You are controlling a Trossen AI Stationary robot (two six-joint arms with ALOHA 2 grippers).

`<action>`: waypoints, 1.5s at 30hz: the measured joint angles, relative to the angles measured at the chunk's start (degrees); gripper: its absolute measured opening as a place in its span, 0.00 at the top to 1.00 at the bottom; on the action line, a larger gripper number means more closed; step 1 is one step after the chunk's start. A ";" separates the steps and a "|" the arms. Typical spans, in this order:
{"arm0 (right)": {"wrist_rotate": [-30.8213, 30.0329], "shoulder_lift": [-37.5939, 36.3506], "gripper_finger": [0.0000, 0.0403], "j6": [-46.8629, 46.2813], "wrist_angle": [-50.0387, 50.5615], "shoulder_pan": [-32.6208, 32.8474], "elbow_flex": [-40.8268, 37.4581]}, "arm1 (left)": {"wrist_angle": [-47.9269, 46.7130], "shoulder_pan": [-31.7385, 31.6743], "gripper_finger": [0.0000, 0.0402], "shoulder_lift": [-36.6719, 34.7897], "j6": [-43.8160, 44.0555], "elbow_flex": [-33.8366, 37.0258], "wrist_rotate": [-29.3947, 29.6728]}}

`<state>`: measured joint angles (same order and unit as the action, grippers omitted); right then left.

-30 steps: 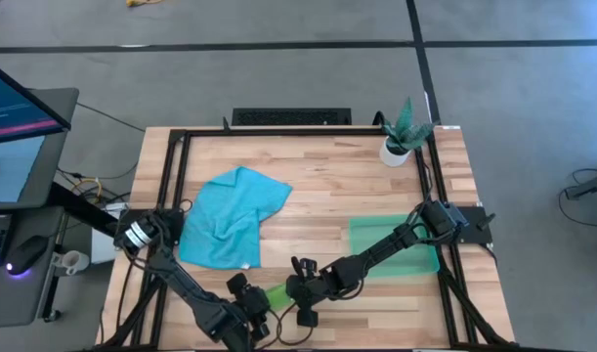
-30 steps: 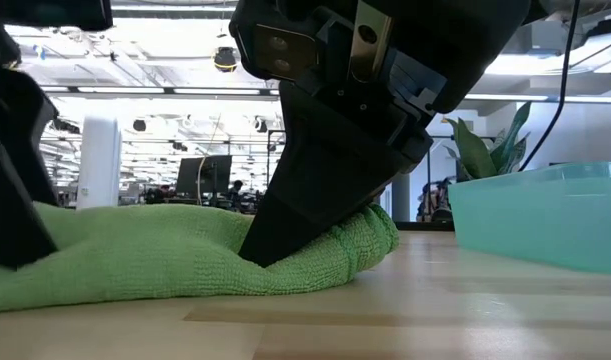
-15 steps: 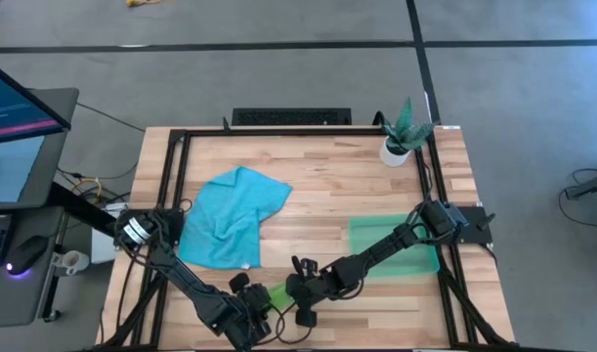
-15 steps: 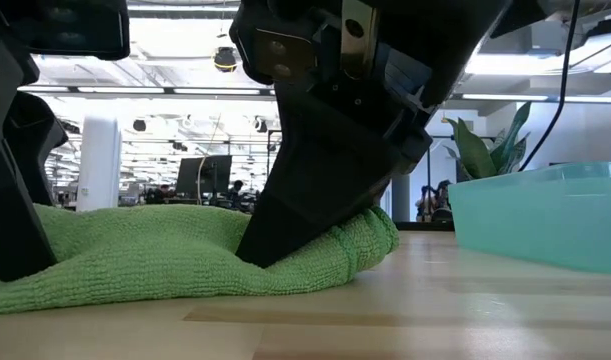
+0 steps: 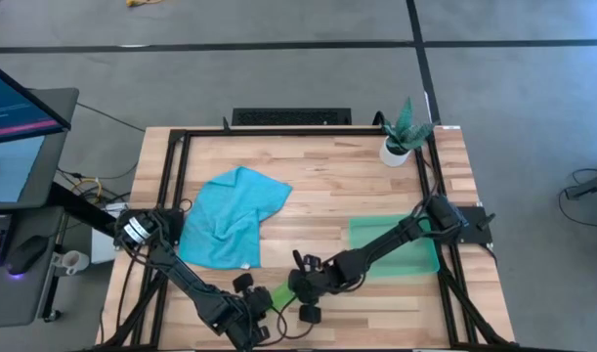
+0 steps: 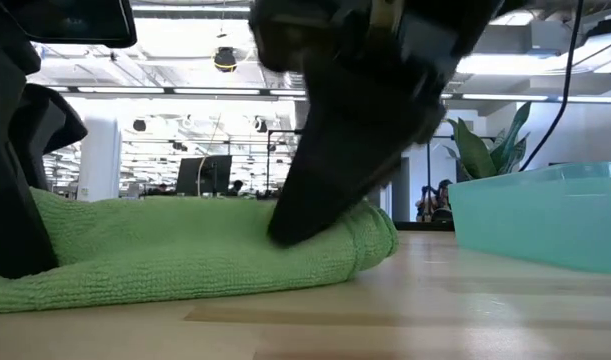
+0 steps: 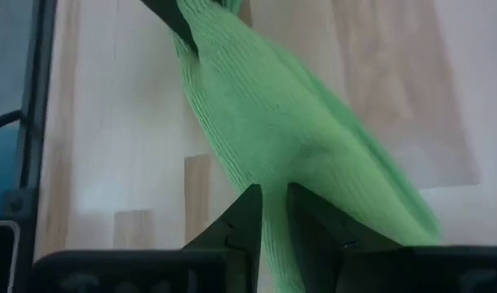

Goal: Roll microfiber towels into tight, uniform cylinder then place into a basket
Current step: Roll the green towel, then put the green towel into the green bin

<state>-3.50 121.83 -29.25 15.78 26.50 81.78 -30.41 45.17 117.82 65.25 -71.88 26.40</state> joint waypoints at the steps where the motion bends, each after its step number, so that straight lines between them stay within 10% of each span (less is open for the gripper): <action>1: -0.24 -0.79 0.78 0.84 0.73 0.00 0.00 | 0.00 -0.06 0.95 -0.02 -0.83 0.00 -0.17; 8: -1.81 -7.97 0.78 2.15 10.53 0.62 0.02 | 0.15 -0.54 0.92 -0.06 -5.13 0.00 -1.24; 16: -23.79 -7.58 0.78 0.41 12.00 11.80 0.13 | 0.22 -0.37 0.93 -0.07 -8.08 0.00 -1.28; 22: -27.90 -6.12 0.78 -0.73 7.14 12.70 0.30 | 0.36 -0.33 0.92 -0.07 -8.72 0.00 -1.30; 45: -2.19 -6.28 0.38 9.22 4.83 0.97 0.31 | 0.73 -0.33 0.92 -0.07 -8.70 0.02 -1.25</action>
<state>-5.69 115.55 -20.03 20.60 27.47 82.08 -29.69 44.84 117.75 56.55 -71.85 25.15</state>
